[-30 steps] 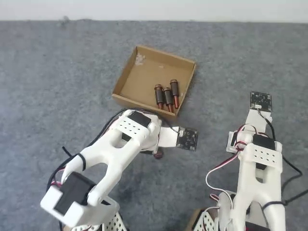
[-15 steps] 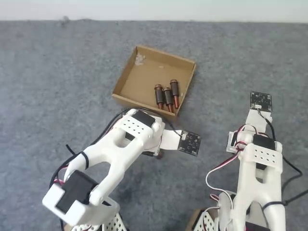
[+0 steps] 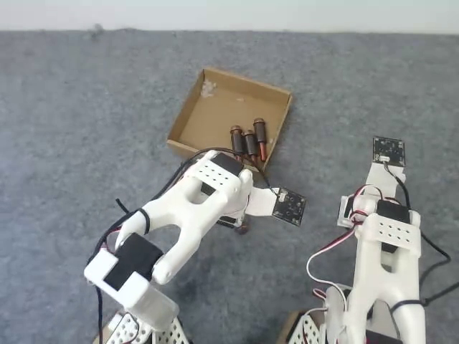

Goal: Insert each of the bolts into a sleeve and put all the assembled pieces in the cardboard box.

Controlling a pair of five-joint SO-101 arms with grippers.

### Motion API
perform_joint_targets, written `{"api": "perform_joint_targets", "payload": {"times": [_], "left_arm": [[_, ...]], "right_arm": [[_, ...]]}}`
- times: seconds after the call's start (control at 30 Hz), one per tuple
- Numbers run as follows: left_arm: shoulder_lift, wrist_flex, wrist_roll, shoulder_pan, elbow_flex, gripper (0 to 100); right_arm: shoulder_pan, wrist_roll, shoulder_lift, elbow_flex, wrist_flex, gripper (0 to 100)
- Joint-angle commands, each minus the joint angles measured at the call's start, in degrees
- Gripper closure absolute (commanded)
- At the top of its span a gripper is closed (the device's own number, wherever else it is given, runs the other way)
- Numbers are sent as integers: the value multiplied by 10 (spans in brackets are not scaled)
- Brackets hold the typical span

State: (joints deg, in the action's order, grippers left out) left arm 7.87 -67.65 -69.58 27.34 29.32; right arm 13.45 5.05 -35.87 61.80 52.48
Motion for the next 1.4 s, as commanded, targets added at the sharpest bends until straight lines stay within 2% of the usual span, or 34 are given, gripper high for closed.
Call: {"api": "perform_joint_targets", "payload": {"times": [0.0, 0.2, 0.47, 0.67, 0.9, 1.0, 1.13, 1.37], "left_arm": [[4, -9, -4, 12, -7, 903], [4, -58, -8, 37, -5, 903], [8, -37, 9, 33, 4, 924], [9, -7, 106, 33, 4, 945], [4, 60, 307, 37, 3, 945], [3, 59, 364, 33, -6, 945], [3, 7, 348, 53, -28, 945], [3, -11, 187, 59, -20, 945]], "right_arm": [[5, 11, -22, -20, -13, 991], [5, 11, -22, -20, -13, 991], [5, 11, -22, -20, -13, 991], [5, 11, -22, -20, -13, 991], [4, 11, -19, -17, -25, 991], [4, 11, -17, -17, -27, 991], [3, 11, -16, -17, -28, 991], [3, 11, -16, -17, -28, 991]]}}
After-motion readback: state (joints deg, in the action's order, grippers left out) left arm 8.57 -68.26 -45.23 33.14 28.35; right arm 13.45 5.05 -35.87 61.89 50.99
